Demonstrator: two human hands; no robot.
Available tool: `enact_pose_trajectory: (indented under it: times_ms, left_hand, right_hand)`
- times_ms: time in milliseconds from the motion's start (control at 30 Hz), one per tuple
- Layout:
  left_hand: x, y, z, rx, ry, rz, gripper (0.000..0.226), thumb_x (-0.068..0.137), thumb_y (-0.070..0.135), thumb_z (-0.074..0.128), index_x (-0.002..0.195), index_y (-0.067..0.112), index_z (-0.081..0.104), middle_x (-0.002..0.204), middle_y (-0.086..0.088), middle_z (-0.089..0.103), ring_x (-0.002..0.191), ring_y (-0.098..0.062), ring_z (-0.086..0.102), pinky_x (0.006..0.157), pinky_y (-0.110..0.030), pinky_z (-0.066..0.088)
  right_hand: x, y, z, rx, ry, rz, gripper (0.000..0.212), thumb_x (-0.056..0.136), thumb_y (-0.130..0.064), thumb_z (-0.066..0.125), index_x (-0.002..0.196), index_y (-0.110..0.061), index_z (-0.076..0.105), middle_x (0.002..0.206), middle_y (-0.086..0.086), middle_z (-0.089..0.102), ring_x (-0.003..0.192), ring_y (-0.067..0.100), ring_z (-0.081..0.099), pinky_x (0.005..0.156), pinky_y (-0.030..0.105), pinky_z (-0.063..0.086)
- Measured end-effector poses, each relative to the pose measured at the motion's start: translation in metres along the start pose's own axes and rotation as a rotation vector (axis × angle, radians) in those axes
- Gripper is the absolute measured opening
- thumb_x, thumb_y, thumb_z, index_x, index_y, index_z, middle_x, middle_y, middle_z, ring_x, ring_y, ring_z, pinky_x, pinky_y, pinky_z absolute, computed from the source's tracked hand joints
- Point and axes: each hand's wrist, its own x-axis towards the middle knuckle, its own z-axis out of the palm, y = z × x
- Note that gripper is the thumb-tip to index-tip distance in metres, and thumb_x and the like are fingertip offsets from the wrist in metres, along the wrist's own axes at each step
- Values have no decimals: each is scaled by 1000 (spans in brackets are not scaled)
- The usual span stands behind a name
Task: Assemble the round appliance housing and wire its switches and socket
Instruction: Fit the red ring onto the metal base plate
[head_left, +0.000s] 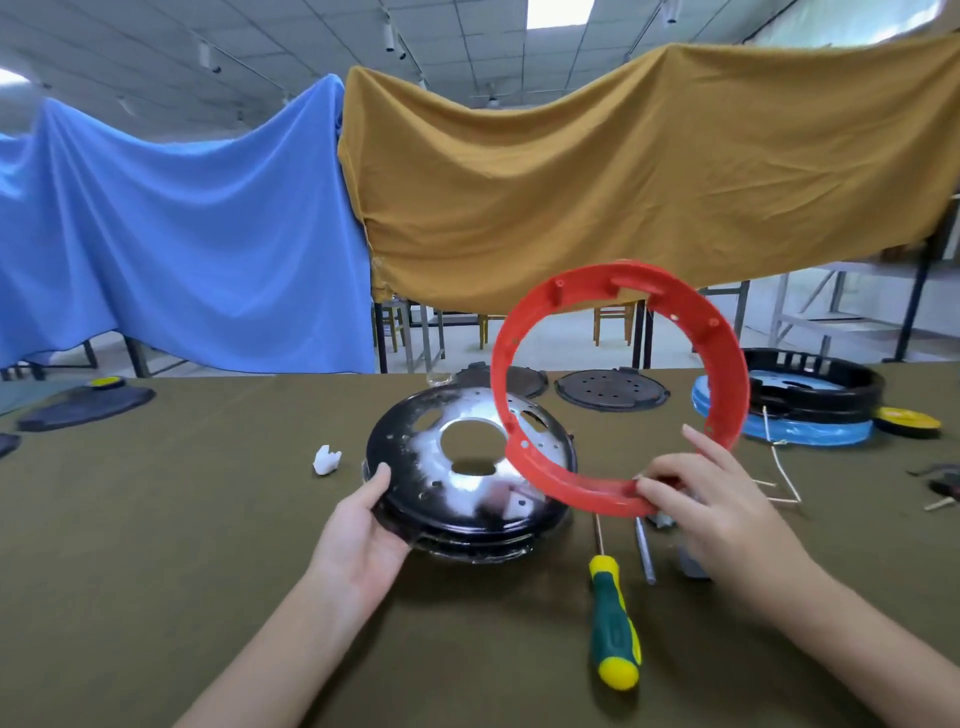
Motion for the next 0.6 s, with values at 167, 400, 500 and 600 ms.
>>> enact_pose_trajectory:
  times_ms: [167,400,500,600]
  left_hand:
    - [6,-7,-2,119,1,-88,36,102,21,46,129,2,59,122,-16,68,117,-32,63,100,-47,46]
    - [11,-12,-10,665,162,20,39,102,31,51,117,-3,63,105,-11,75,99,-23,71,94,-37,52]
    - [10,-15,-12,920,293,139,46,98,40,54,131,10,46,121,-1,62,109,-19,59,95,-34,45]
    - [10,-15,-14,1151,305,282,35,97,32,53,122,9,53,120,-15,58,106,-27,59,94,-42,48]
  right_hand:
    - [-1,-2,-3,51,28,-13,34,99,4,40,89,1,72,89,16,64,84,26,58,113,49,36]
    - [5,-12,-9,65,50,-14,43,99,1,32,90,5,75,86,16,67,81,31,64,103,48,45]
    - [10,-16,-11,52,71,-14,42,98,0,35,87,3,75,84,14,67,76,29,64,98,51,50]
    - [11,-17,-11,1,78,-49,33,93,2,44,87,-3,76,85,10,68,71,27,64,97,49,48]
